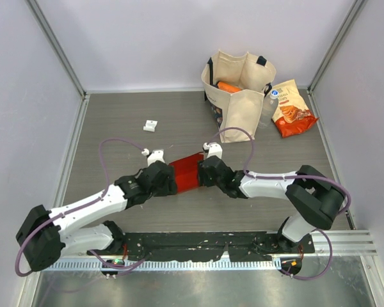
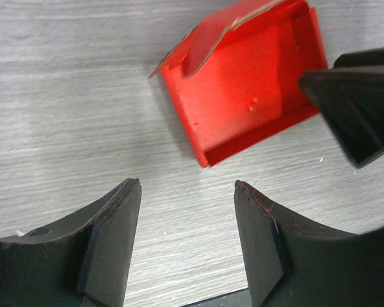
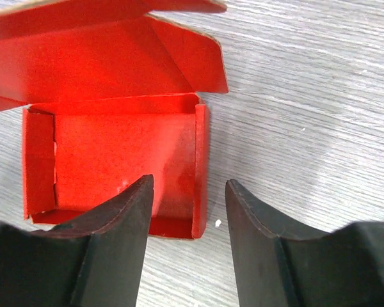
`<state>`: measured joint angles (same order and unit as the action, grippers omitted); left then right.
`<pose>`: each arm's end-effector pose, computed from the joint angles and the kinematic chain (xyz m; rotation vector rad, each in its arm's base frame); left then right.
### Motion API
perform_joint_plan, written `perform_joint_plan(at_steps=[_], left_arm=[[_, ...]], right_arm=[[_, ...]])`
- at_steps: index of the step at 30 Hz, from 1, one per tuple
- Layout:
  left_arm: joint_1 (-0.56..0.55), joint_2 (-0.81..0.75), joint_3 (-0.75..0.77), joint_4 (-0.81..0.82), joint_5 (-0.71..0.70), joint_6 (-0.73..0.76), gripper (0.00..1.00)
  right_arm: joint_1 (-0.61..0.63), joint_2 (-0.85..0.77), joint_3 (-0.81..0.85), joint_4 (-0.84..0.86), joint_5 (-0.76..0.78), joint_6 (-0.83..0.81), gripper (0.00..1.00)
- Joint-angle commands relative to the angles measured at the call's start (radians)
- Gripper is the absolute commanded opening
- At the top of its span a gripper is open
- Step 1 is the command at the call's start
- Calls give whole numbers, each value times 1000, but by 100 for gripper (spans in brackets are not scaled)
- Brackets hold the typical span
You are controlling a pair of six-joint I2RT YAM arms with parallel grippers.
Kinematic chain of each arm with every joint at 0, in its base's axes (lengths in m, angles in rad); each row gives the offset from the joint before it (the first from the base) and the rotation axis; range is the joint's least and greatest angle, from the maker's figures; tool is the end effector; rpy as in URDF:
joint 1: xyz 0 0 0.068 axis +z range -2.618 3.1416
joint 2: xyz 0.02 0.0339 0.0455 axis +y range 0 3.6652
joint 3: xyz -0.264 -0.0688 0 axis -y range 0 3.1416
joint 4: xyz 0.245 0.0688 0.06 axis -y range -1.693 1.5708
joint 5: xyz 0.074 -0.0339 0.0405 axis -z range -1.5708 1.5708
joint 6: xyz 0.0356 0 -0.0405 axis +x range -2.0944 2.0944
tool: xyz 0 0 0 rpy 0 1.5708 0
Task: Fold the paper box
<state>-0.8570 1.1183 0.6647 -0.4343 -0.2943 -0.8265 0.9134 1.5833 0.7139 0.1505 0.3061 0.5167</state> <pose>0.1514 -0.1590 0.2137 -0.0915 2.4471 -0.4067 0.1970 0.2376 0.1579 -0.2925 2.2642 0.4123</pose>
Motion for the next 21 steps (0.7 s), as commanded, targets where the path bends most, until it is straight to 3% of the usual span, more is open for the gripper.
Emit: perform_joint_plan(at_steps=[1, 6, 9, 14, 18, 21], left_arm=[[4, -123, -53, 58, -11, 7, 64], [12, -256, -71, 51, -100, 52, 67], [26, -304, -73, 57, -143, 108, 70], [104, -247, -54, 112, -94, 226, 70], [156, -166, -45, 218, 45, 306, 69], [171, -100, -21, 239, 58, 334, 69]], right_arm=[[4, -86, 36, -23, 8, -37, 56], [-22, -180, 41, -65, -25, -76, 60], [-77, -230, 35, -69, -155, -154, 61], [-306, -252, 58, -72, -479, -240, 60], [-344, -206, 113, -87, -662, -394, 56], [-392, -164, 111, -13, -764, -422, 51]])
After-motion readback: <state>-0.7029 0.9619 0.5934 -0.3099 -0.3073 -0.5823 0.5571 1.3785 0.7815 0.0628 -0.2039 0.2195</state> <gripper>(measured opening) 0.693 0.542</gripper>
